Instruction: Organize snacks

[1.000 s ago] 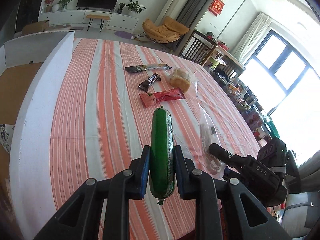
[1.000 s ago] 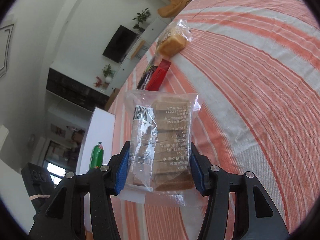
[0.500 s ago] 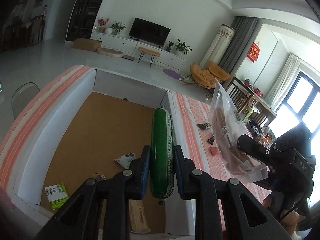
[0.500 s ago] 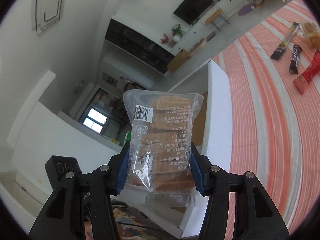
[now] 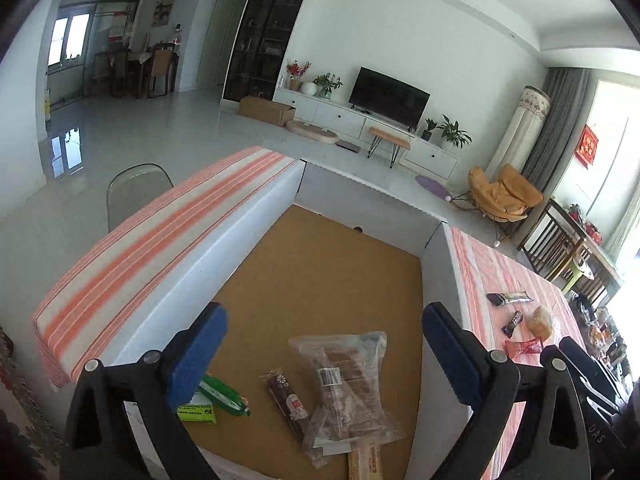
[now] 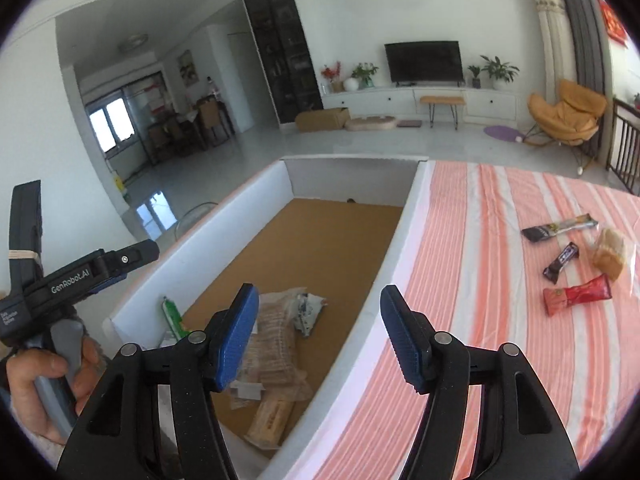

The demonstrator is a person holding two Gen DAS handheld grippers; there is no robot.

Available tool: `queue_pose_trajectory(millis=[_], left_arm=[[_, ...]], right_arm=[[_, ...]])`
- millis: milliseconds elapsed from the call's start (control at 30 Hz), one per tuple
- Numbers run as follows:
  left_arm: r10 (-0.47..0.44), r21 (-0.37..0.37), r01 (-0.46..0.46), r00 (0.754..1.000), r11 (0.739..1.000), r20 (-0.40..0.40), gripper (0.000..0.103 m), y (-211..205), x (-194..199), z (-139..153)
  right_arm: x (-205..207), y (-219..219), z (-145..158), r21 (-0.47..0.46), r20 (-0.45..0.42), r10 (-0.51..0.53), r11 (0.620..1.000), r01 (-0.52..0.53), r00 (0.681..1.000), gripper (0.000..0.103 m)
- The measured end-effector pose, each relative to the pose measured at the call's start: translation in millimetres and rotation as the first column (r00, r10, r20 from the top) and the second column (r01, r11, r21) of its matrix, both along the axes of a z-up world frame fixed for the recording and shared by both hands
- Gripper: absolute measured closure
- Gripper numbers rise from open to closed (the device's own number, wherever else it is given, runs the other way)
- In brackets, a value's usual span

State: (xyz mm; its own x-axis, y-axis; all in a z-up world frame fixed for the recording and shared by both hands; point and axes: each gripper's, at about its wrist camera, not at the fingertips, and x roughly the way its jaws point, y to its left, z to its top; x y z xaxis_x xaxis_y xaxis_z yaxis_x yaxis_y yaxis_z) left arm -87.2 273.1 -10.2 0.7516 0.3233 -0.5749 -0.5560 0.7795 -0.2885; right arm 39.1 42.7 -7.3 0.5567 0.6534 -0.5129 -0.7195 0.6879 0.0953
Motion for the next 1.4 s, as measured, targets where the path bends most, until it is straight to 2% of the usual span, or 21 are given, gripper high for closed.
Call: queue_pose_trajectory(millis=[67,133,200,300,400,433,467,500,567,600,667,767,900,1033,1133,1400], left_arm=[[-0.072,0.018,0.072,0.997,0.997,0.02,0.006,-25,16,4],[-0.171,0.033,0.17,0.985,0.985,0.025,0.005,-54,30,10],[-0.276,0.049,0.275,0.961,0.96,0.019,0.005,-88,42,12],[-0.424,0.05,0.424,0.905,0.904,-0.01,0.005,-142,57,12],[-0.547,0.04,0.548,0.836,0.835,-0.047,0.005,-192,76,10],[-0.578,0.039,0.581,0.814,0.813,-0.061,0.005,-209,83,8],[-0.602,0.039,0.606,0.794,0.794,-0.081,0.005,-223,90,3],[-0.62,0.039,0.627,0.777,0.778,-0.105,0.005,-238,99,-3],[-0.641,0.035,0.651,0.753,0.758,-0.15,0.005,-256,118,-22],[-0.639,0.028,0.654,0.747,0.756,-0.181,0.005,-265,131,-35],[-0.617,0.015,0.639,0.749,0.769,-0.241,0.005,-272,153,-63],[-0.55,0.024,0.589,0.767,0.808,-0.33,0.005,-271,184,-102],[-0.465,0.088,0.534,0.796,0.841,-0.388,0.005,-259,204,-131],[-0.416,0.116,0.5,0.809,0.858,-0.415,0.005,-242,213,-142],[-0.425,0.059,0.485,0.813,0.873,-0.398,0.005,-230,215,-147],[-0.43,0.056,0.489,0.811,0.871,-0.396,0.0,-230,216,-149]], right_arm=[[7,-28,-4,-0.036,0.131,-0.124,0.991,0.13,0.984,0.024],[20,-54,-17,-0.082,0.234,-0.231,0.963,0.256,0.945,0.024],[44,-79,-42,-0.154,0.256,-0.33,0.914,0.375,0.909,0.024],[85,-132,-82,-0.238,0.165,-0.475,0.831,0.502,0.864,0.024],[93,-186,-109,-0.239,0.07,-0.595,0.769,0.592,0.801,0.024],[96,-206,-114,-0.245,-0.007,-0.649,0.739,0.628,0.761,0.024],[99,-219,-112,-0.221,-0.076,-0.668,0.735,0.641,0.74,0.024],[96,-227,-109,-0.178,-0.102,-0.682,0.729,0.661,0.725,0.024],[93,-238,-107,-0.167,-0.111,-0.721,0.692,0.702,0.684,0.024],[95,-236,-110,-0.169,-0.128,-0.723,0.691,0.703,0.679,0.024],[99,-235,-113,-0.179,-0.146,-0.723,0.691,0.701,0.675,0.024],[102,-232,-116,-0.185,-0.131,-0.721,0.692,0.698,0.68,0.024],[107,-227,-121,-0.19,-0.14,-0.71,0.703,0.685,0.69,0.024],[110,-227,-124,-0.187,-0.161,-0.701,0.713,0.676,0.695,0.024],[110,-226,-125,-0.185,-0.167,-0.693,0.721,0.668,0.702,0.024],[112,-220,-125,-0.158,-0.2,-0.638,0.77,0.618,0.744,0.024]])
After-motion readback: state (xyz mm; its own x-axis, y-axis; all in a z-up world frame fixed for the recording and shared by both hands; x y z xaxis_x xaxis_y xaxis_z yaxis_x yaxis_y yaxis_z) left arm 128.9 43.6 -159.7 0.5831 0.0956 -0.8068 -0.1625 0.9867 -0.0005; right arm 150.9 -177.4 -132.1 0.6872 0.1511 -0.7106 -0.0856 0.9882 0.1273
